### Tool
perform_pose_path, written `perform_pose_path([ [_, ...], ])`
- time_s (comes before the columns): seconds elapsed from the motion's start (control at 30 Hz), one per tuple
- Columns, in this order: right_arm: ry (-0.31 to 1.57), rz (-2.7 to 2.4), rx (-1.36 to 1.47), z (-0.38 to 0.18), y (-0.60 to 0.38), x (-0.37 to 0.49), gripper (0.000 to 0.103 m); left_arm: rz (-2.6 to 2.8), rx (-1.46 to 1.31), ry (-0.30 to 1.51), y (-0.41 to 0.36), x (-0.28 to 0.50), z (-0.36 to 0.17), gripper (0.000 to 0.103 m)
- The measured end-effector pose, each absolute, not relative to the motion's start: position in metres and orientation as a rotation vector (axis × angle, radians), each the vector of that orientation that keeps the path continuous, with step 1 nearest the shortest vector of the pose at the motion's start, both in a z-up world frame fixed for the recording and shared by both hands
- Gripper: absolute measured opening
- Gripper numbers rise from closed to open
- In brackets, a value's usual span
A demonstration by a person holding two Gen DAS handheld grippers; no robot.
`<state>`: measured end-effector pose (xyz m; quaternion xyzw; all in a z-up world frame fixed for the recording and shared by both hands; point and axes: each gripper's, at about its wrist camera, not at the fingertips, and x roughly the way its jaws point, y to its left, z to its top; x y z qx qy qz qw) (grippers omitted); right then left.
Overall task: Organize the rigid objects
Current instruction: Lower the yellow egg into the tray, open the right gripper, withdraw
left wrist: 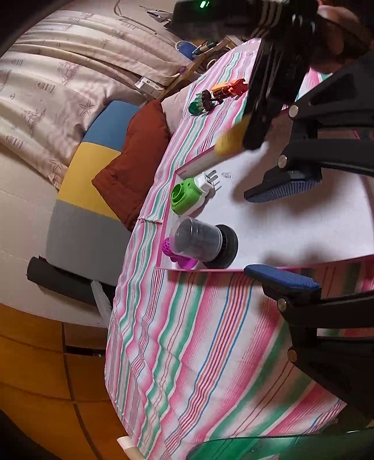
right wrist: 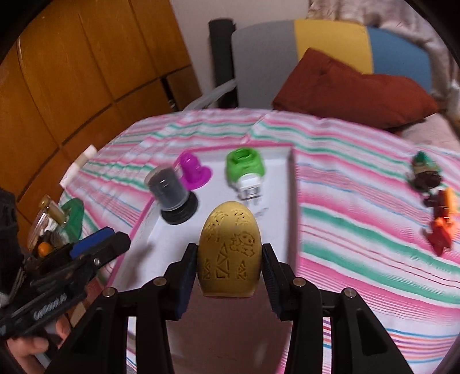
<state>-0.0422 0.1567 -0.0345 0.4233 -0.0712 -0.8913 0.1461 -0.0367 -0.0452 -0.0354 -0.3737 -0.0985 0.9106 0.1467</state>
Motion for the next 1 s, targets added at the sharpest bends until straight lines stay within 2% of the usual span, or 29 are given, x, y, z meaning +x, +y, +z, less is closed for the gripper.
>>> perform_pose_path([
  [0.17,-0.179,-2.498,1.311,-0.051,0.138,-0.07,0.044,2.616,-1.068,-0.32,-0.051,-0.037,-0.034,0.045],
  [0.5,0.012,-2.501,1.346,-0.066,0.116,-0.111,0.044,2.605,-1.079,-0.34,-0.051,-0.037,-0.036,0.045],
  [0.6,-0.021,-2.514,1.365,-0.067,0.121,-0.12,0.044,2.605,-1.094,-0.341,-0.05,-0.037,-0.038,0.045],
  [0.67,0.031,-2.547,1.381,-0.067,0.122,-0.124,0.045,2.604,-1.102,-0.344,-0.05,-0.037,-0.04,0.045],
  [0.8,0.01,-2.572,1.358,-0.059,0.13,-0.121,0.054,2.605,-1.109,-0.342,-0.049,-0.036,-0.042,0.045],
  [1.0,0.002,-2.579,1.303,-0.046,0.136,-0.101,0.054,2.592,-1.124,-0.333,-0.044,-0.035,-0.046,0.045],
])
